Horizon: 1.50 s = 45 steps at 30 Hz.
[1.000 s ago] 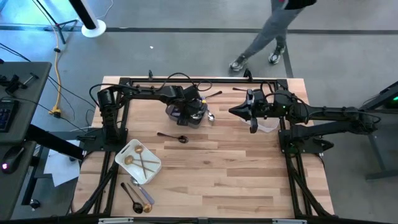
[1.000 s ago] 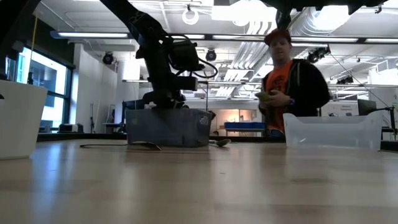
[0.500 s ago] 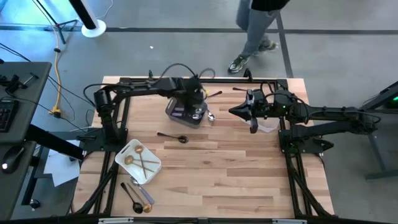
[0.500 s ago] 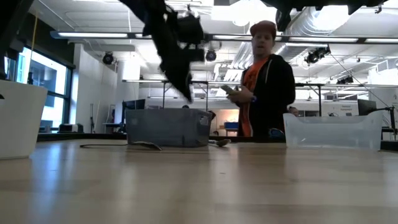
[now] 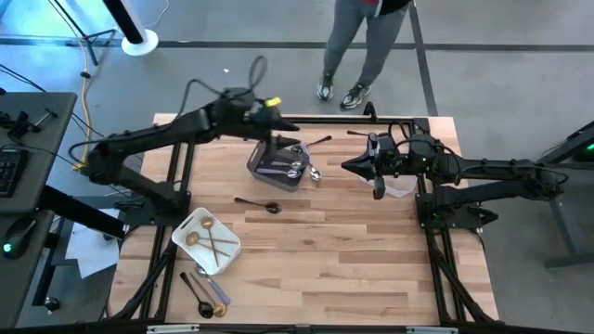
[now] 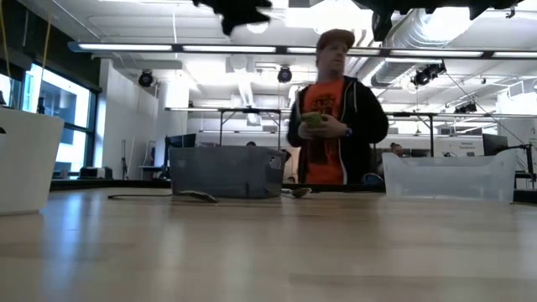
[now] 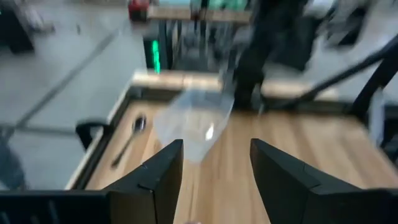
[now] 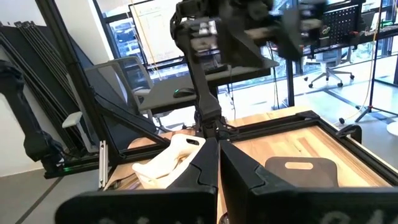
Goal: Sort silverware by color (type)
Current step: Adjust the white bin
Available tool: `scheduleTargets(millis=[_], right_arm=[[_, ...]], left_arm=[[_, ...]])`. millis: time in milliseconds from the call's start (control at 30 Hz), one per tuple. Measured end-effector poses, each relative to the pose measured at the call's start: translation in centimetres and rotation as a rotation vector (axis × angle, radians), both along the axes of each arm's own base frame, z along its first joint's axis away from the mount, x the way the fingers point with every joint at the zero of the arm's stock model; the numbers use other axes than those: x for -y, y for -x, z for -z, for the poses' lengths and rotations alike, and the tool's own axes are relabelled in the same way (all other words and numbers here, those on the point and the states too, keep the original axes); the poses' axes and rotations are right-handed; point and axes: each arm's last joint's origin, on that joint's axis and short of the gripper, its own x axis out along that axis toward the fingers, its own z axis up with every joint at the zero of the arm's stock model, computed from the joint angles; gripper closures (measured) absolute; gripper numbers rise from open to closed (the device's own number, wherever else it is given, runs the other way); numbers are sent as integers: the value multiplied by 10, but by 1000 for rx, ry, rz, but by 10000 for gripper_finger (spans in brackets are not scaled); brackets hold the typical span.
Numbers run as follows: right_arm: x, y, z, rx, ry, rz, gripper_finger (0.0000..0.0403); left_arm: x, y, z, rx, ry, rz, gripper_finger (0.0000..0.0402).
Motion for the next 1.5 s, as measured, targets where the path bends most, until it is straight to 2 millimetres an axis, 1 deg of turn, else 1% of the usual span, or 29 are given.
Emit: scheduleTargets(millis=[167, 267, 367, 433, 500, 567, 667, 900, 1033, 1133, 1333, 1500], right_arm=[[0, 0, 0, 0, 0, 0, 402], [0, 0, 0, 0, 0, 0, 402], [0, 0, 0, 5, 1, 0, 402], [0, 0, -2, 24, 5, 0, 402], [0, 0, -5, 53, 9, 1, 402], [0, 0, -7, 76, 11, 12, 402], [0, 1, -10, 101, 15, 15, 402], [0, 1, -12, 128, 15, 16, 402], [1, -1, -13, 145, 13, 27, 402], [3, -8, -10, 145, 10, 63, 402], [6, -26, -1, 149, 18, 64, 402], [7, -32, 5, 128, 15, 64, 402]], left_arm=[[23, 31, -3, 167, 26, 19, 250], [35, 48, 2, 254, 47, 39, 275], [46, 61, 10, 327, 70, 22, 311], [51, 69, 15, 362, 79, -3, 342], [55, 76, 22, 368, 85, -26, 375], [59, 81, 28, 364, 98, -36, 395], [62, 89, 34, 371, 134, -39, 394], [67, 104, 44, 382, 158, -47, 401], [67, 108, 53, 394, 168, -66, 401], [67, 108, 58, 399, 175, -66, 401], [69, 105, 61, 376, 181, -55, 401], [69, 105, 61, 375, 172, -50, 401]])
